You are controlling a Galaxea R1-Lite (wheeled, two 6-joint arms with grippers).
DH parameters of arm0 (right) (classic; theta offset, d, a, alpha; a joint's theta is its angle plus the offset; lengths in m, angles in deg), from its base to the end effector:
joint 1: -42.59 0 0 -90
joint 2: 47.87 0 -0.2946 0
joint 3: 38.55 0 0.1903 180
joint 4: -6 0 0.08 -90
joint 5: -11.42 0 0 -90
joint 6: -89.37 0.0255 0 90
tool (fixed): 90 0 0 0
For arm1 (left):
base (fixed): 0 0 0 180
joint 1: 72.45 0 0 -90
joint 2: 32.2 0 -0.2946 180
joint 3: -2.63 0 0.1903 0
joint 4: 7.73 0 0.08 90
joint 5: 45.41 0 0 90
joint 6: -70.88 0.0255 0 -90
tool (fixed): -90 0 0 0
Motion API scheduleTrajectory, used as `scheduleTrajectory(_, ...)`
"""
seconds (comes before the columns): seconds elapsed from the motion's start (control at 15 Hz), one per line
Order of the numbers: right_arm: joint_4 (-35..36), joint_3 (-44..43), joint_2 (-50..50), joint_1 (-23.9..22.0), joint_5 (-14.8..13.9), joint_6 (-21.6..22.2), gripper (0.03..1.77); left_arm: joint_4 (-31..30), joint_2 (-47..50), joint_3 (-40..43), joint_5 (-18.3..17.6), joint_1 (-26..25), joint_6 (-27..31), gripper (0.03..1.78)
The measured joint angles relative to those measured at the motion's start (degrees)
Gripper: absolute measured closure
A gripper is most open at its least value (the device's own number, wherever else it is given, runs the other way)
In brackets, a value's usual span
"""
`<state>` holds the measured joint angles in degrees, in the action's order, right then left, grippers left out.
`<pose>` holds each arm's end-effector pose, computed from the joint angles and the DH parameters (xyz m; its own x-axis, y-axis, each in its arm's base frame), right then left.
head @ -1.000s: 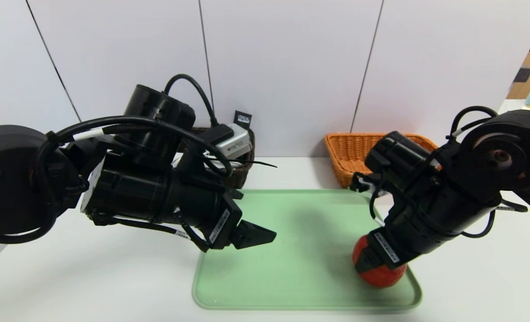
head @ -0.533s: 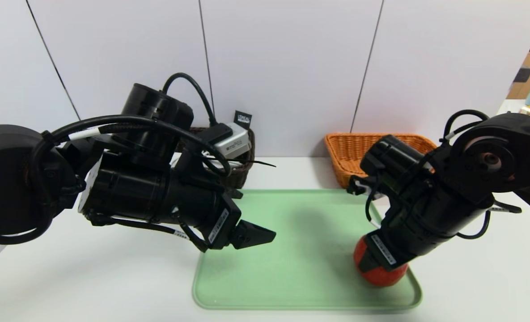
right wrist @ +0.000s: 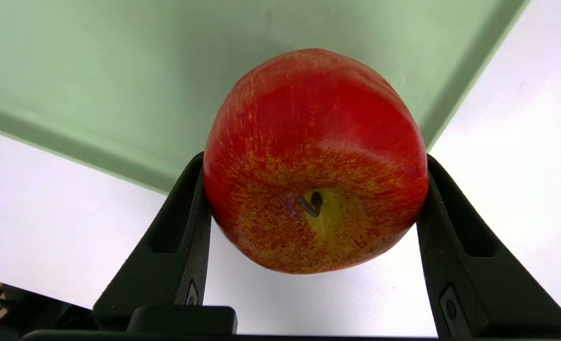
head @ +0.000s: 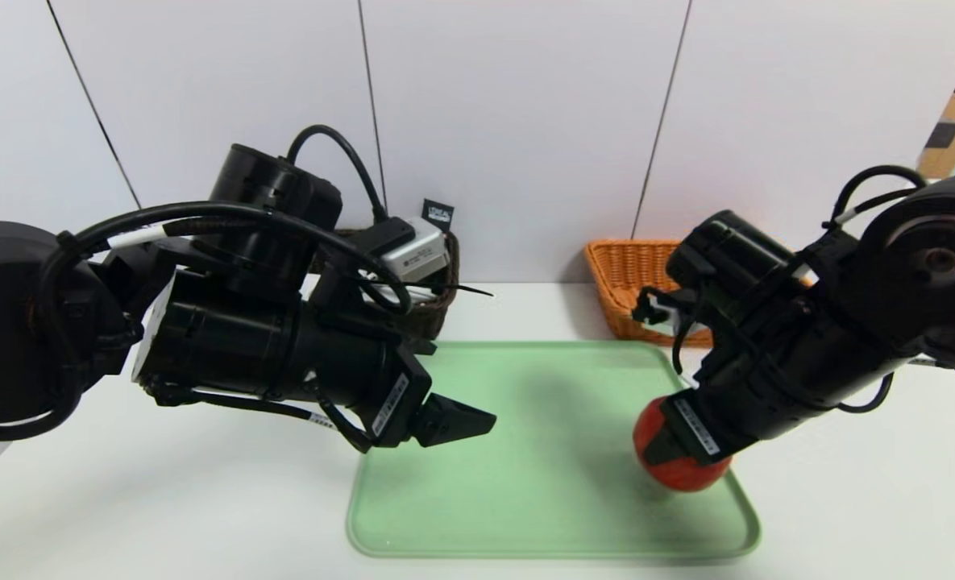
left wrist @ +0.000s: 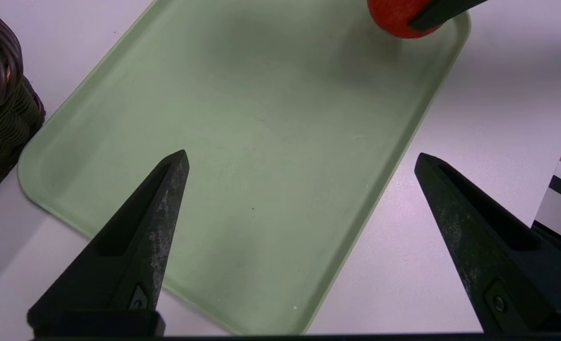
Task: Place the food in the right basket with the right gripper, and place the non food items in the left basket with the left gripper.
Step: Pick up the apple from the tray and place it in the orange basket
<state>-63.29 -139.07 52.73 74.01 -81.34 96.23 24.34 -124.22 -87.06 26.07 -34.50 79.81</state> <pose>0.2410 0.1458 0.1906 0.3254 0.1424 -0.9348 -0.4072 0.9133 -0.0027 0.2209 -0.1826 0.2278 0.4216 -0.7316 -0.5357 0.8494 0.5255 -0.0492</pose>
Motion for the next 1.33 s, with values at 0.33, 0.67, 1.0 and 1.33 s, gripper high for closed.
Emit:
scheduleTrajectory(0.33,0.5,-3.6,-4.9,-0.1,0.0,0.2,0.61,-0.1,0.2,-0.2,0.0,0.0,0.0,0.12)
scheduleTrajectory(0.67,4.1,-5.3,-8.6,-0.5,-1.4,0.3,0.61,-2.1,-0.4,-4.6,-0.1,0.1,0.0,0.12)
scheduleTrajectory(1.0,4.2,-8.6,-9.4,-1.5,-2.3,0.3,0.61,-2.5,-0.9,-8.2,-3.6,0.3,0.1,0.12)
scheduleTrajectory(1.33,4.0,-11.5,-9.7,-2.9,-2.3,0.3,0.61,-5.9,-0.9,-9.4,-3.6,0.3,0.1,0.12)
